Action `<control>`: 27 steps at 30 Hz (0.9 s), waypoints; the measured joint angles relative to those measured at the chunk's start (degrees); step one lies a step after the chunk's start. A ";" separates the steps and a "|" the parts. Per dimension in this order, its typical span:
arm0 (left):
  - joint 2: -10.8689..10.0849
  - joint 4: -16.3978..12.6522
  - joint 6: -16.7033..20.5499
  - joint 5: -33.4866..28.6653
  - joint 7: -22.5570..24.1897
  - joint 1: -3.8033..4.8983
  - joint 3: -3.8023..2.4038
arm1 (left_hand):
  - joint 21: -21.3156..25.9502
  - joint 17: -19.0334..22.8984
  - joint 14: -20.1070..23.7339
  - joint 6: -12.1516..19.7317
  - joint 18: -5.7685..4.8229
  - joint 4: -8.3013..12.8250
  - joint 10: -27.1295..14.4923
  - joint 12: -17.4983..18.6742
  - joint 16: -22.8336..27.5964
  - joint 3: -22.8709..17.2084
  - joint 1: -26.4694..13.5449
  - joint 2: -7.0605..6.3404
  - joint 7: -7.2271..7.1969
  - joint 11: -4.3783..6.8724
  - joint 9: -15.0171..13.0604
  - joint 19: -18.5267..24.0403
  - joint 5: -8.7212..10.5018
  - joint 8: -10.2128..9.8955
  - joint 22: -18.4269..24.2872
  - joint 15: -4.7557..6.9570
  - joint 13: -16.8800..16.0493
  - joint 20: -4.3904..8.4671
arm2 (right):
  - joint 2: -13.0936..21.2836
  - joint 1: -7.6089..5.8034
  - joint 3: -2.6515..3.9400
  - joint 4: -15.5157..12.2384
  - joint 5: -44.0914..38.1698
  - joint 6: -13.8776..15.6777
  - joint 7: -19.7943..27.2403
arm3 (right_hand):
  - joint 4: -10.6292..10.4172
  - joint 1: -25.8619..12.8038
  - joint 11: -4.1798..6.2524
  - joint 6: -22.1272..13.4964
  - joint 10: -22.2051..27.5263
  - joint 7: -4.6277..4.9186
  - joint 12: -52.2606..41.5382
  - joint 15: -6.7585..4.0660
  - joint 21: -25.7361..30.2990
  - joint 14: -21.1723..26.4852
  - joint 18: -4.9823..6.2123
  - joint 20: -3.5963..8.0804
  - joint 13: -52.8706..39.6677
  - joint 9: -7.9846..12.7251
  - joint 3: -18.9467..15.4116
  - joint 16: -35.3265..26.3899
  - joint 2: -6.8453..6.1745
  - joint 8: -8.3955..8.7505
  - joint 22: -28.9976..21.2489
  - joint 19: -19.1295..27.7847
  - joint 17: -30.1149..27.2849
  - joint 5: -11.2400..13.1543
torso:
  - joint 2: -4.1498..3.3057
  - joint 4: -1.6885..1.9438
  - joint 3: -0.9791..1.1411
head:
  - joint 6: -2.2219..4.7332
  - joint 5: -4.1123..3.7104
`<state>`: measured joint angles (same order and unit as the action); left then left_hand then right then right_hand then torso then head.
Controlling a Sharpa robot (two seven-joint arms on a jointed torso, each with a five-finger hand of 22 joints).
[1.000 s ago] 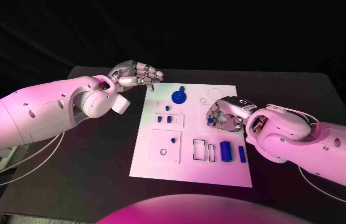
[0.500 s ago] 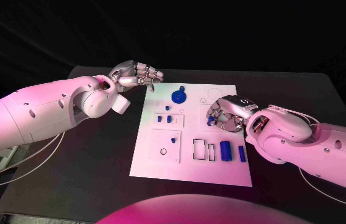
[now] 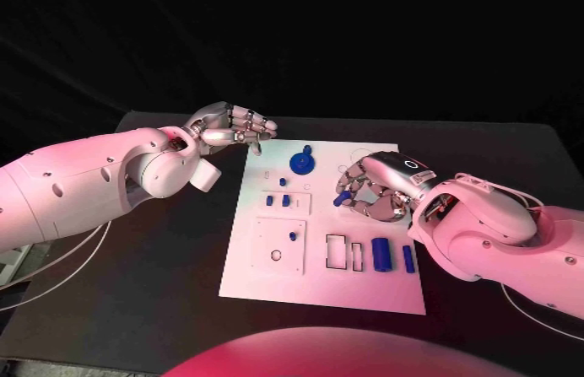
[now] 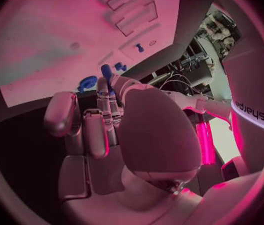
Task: Assemble the parts on the task board
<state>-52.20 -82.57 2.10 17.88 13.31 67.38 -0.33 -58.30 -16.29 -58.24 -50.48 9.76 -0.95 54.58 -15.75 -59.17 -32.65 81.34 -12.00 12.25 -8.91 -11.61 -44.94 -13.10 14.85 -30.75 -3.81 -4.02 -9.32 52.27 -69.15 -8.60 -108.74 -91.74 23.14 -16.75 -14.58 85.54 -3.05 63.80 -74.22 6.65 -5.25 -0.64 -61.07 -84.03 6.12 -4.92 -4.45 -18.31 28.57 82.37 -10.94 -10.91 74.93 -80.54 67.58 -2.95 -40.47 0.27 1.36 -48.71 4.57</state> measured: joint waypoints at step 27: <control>0.82 0.35 -0.70 -0.01 -0.13 -0.03 0.17 | 0.00 0.00 0.00 0.00 0.00 0.00 -0.21 0.00 0.00 0.00 0.00 0.00 0.00 0.21 0.00 0.00 0.00 0.00 -0.01 0.00 0.00 0.00 | -15.41 6.96 -0.60 5.54 2.11 -0.05 4.39 | 0.12 -0.37 0.19 -0.23 -0.20 0.15 0.21 -0.41 0.50 0.00 0.01 0.00 0.00 0.00 0.39 0.00 -0.09 -0.43 -0.02 0.01 -0.47 0.23 | -0.15 0.01 -0.02 | -0.20 1.98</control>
<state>-51.38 -82.22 1.40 17.88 13.18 67.35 -0.16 -58.30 -16.29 -58.25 -50.48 9.76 -0.95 54.37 -15.75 -59.17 -32.65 81.34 -12.00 12.25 -8.70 -11.61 -44.94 -13.11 14.85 -30.76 -3.81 -4.02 -9.32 36.86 -62.19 -9.20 -103.20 -89.64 23.09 -12.36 -14.46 85.18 -2.87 63.57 -74.42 6.80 -5.04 -1.05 -60.57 -84.03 6.12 -4.92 -4.45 -18.31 28.96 82.37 -11.02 -11.33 74.91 -80.54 67.11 -2.73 -40.62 0.27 1.34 -48.92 6.55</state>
